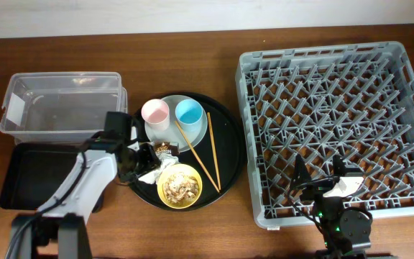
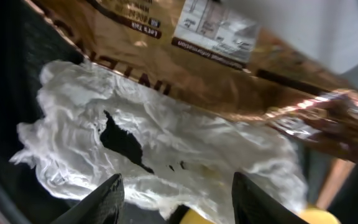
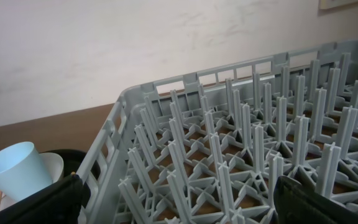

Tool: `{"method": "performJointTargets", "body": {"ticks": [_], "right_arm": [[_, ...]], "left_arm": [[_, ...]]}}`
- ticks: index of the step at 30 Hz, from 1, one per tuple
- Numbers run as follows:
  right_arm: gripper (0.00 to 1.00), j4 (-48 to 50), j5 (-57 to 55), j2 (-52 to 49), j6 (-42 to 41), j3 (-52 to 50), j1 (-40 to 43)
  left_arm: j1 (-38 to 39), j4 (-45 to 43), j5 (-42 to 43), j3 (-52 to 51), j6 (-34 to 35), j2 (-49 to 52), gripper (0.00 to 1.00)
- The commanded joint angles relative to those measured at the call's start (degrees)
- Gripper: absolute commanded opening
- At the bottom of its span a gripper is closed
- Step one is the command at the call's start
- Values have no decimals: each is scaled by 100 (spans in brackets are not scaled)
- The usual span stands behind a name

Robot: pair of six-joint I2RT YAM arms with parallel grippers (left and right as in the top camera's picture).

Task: Sort waste into correct bins and load items into the dishwasher rack
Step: 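Grasp the white tissue and gold wrapper with the left gripper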

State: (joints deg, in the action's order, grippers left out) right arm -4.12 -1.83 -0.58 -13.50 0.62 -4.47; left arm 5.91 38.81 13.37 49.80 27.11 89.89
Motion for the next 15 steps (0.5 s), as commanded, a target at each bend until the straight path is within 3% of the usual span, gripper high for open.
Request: {"method": "performJointTargets", "body": {"ticks": [1,7,15], "right_arm": [[98,-42,-11,37,-7,-31,42],[98,-42,-11,37,-7,-31,42],[98,-42,-11,37,-7,-31,42]], "left_arm": [[212,-85,-402,-11,74,280,54],[407,-70,-1088,-17,72,313,48],[520,-225,-1088,-136,72,376,40]]}}
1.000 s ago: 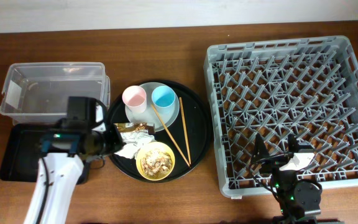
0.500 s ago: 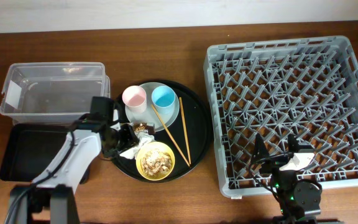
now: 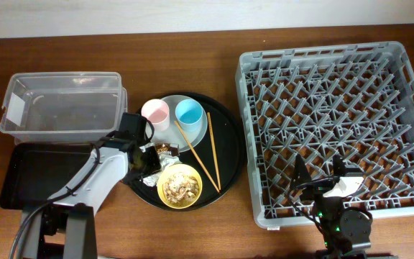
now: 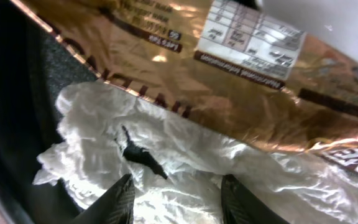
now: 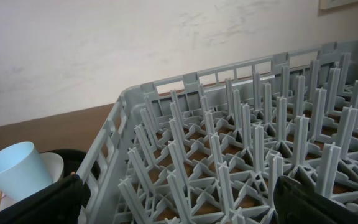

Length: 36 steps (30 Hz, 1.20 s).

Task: Sort waste into correct bins and load items into the dishwasher rack
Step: 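Grasp the white tissue and gold wrapper with the left gripper, then carry the tissue to the clear bin and release it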

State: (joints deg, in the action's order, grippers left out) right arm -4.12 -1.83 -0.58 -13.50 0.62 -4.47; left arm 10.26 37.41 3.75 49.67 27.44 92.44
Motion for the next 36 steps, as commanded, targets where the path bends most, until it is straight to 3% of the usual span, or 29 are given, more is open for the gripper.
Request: {"method": "performJointTargets", "body": {"ticks": [1,6,9,14,18,21,24,31,32,33,34,36], "right_arm": [[98,-42,-11,37,-4,-31,42],[98,-42,-11,37,-7,-31,42],[98,-42,-11,37,-7,-31,42],[98,-42,-11,37,-7,-31,42],[98,-42,-11,37,-7,-31,42],[98,-42,-11,37,-7,-31,42],[98,-42,-11,37,-7,-31,42],[98,-42,-11,37,-7,-31,42],[98,-42,-11,37,-7,-31,42],[98,-42,-11,37,-7,-31,42],[98,-42,-11,37,-7,-31,42],[98,-42,-11,37,-4,-31,42]], "left_arm": [[85,-98,-125,-142,39,140,40],[81,-92,-127,-131,35,138,40],[-31,243,-98,197,33,35,54],[-229,1049,-98,1143,-9,-345,56],[-181,1307,15,1130,-4,-455,60],[-120,1023,323,769,-4,-450,70],[81,297,887,186,-2,-439,70],[149,-476,807,-605,37,-439,70],[149,-535,688,-673,37,-439,68],[153,-562,610,-713,37,-439,57],[160,-570,527,-734,37,-439,36],[164,-595,520,-730,35,-439,15]]}}
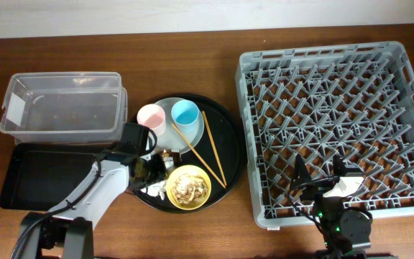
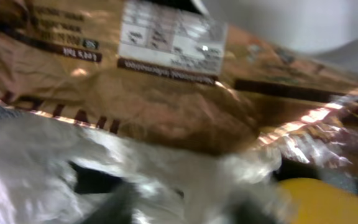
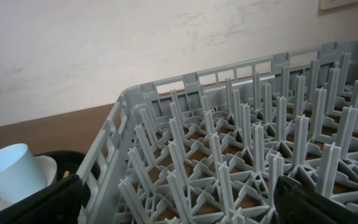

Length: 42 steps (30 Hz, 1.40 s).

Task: Sort waste into correct bins and load items into the dishwasher rack
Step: 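Carry the tissue to the clear bin and release it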

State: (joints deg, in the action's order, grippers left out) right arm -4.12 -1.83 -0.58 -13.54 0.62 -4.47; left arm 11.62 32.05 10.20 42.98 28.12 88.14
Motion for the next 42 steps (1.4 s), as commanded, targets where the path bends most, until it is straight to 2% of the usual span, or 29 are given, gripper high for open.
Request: {"method": "performJointTargets", "body": {"ticks": [1,5,7,10,16,21,23,25,30,34,38,40,42], "right_arm": [[98,-42,-11,37,-2,-31,42],[98,-42,-11,37,-2,-31,42],[98,-42,-11,37,0,-31,42],[98,-42,-11,37,-2,-31,42],[98,-42,-11,37,-2,-31,42],[99,-42,-11,37,-2,-31,42],[98,-42,-11,37,-2,-31,42],[98,-42,-11,37,-2,-31,42],[98,-42,-9,37,-2,-31,42],[98,-42,-11,37,-2,-31,42],[98,-42,-11,37,-2,-31,42],[98,-42,-11,37,-2,-31,42],[98,-42,-11,37,-2,-31,42]], "left_arm": [[22,-103,-125,-52,-33,-11,10],[22,-76,-122,188,-81,-33,0],[22,208,-127,487,-79,-105,0],[22,970,-118,1036,-76,-210,0],[22,3279,-122,2782,-376,-236,0],[22,4041,-168,3930,-595,-236,0],[15,4083,-407,4275,-592,-236,0],[-79,4076,-1080,4564,-588,-236,0],[-802,3193,-2588,4653,-588,-170,0],[-1366,2142,-2610,4518,-590,219,0],[-1659,1532,-2608,4518,-590,890,1],[-1757,1340,-2610,4518,-592,1338,31],[-1821,1217,-2610,4518,-592,1617,81]]}}
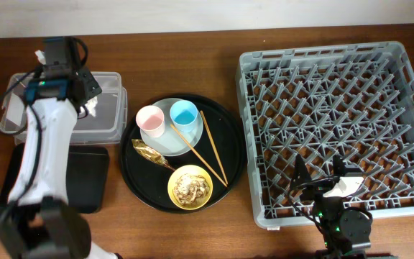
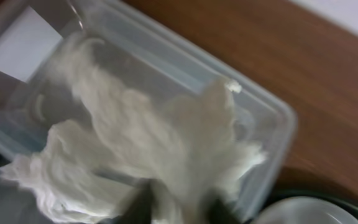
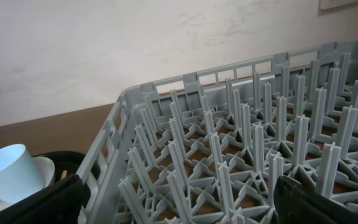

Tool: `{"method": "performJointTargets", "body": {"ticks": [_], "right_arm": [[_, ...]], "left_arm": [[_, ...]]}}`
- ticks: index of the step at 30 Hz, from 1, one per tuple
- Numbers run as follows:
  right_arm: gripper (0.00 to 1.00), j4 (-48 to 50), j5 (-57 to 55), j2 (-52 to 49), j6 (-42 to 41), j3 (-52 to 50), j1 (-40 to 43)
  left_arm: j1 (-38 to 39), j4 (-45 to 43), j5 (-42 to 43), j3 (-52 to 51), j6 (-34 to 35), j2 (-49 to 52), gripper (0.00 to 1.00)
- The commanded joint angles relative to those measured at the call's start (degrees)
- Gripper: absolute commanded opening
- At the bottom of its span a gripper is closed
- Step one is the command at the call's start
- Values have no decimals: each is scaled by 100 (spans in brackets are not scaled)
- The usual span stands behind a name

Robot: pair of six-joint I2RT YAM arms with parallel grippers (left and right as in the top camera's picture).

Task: Sort waste into correct bins and load items into the dishwasher rack
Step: 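Carry the tissue to the clear bin and release it, then grasp the gold wrapper on the tray with the left gripper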

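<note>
My left gripper (image 1: 85,99) is shut on a crumpled white tissue (image 2: 148,137), held over the clear plastic bin (image 1: 60,108) at the back left; in the wrist view the gripper (image 2: 179,210) is blurred beneath the tissue. A gold snack wrapper (image 1: 152,152) lies on the black round tray (image 1: 228,155). The tray also carries a yellow bowl of food scraps (image 1: 190,187), a pink cup (image 1: 149,117), a blue cup (image 1: 184,113), a pale plate (image 1: 165,140) and chopsticks (image 1: 210,147). My right gripper (image 3: 173,205) rests open at the grey dishwasher rack's (image 1: 336,122) front edge.
A black rectangular bin (image 1: 85,180) lies in front of the clear bin, partly hidden under my left arm. Bare brown table shows between the tray and the rack. The blue cup (image 3: 8,174) shows at the left of the right wrist view.
My left gripper was down on the tray at the tissue and wrapper; now it holds the tissue over the clear bin. The wrapper stays on the tray. The right arm has not moved.
My left gripper stood open over the tissue beside the gold wrapper on the tray, then closer with its fingers around the tissue, then pressed in against it as the tray shifted slightly. Now the tissue hangs from it over the clear bin.
</note>
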State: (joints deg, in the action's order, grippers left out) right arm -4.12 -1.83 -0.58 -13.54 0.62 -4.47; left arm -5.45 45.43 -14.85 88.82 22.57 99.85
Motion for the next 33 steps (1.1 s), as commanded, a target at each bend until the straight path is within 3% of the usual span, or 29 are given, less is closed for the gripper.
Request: {"method": "performJointTargets", "body": {"ticks": [1,4,8,9,10,11,13,15,19,20,21,26,28,29,31,33], "right_arm": [[99,-42,-11,37,-2,-31,42],[98,-42,-11,37,-2,-31,42],[98,-42,-11,37,-2,-31,42],[98,-42,-11,37,-2,-31,42],[98,-42,-11,37,-2,-31,42],[98,-42,-11,37,0,-31,42],[98,-42,-9,37,-2,-31,42],[98,-42,-11,37,-2,-31,42],[98,-42,-11,37,-2,-31,42],[99,-42,-11,37,-2,-31,42],[98,-42,-11,37,-2,-31,42],[98,-42,-11,37,-2,-31,42],[99,-42,-11,37,-2,-31,42],[98,-42,-11,37,-2,-31,42],[98,-42,-11,37,-2,-31,42],[98,-42,-11,37,-2,-31,42]], "left_arm": [[-129,-136,-105,-66,-37,501,94],[-186,-96,-79,-4,-37,435,96],[-184,330,664,157,-35,9,70],[-184,481,1001,157,-35,-153,55],[-184,623,1290,157,-35,-264,24],[-184,782,1615,157,-35,-374,1],[-166,1338,2935,155,-35,-595,0],[-72,1733,3576,136,-37,-619,0],[481,2288,3353,-348,-35,-610,1],[673,2282,3318,-581,-31,-610,14],[835,2238,3307,-793,28,-608,20],[1672,1473,2806,-2050,828,-608,34],[1775,1281,2699,-2251,1027,-608,71],[1829,1080,2704,-2393,1150,-608,76],[1856,861,2695,-2511,1156,-608,75],[1858,533,2649,-2693,1220,-608,67]]}}
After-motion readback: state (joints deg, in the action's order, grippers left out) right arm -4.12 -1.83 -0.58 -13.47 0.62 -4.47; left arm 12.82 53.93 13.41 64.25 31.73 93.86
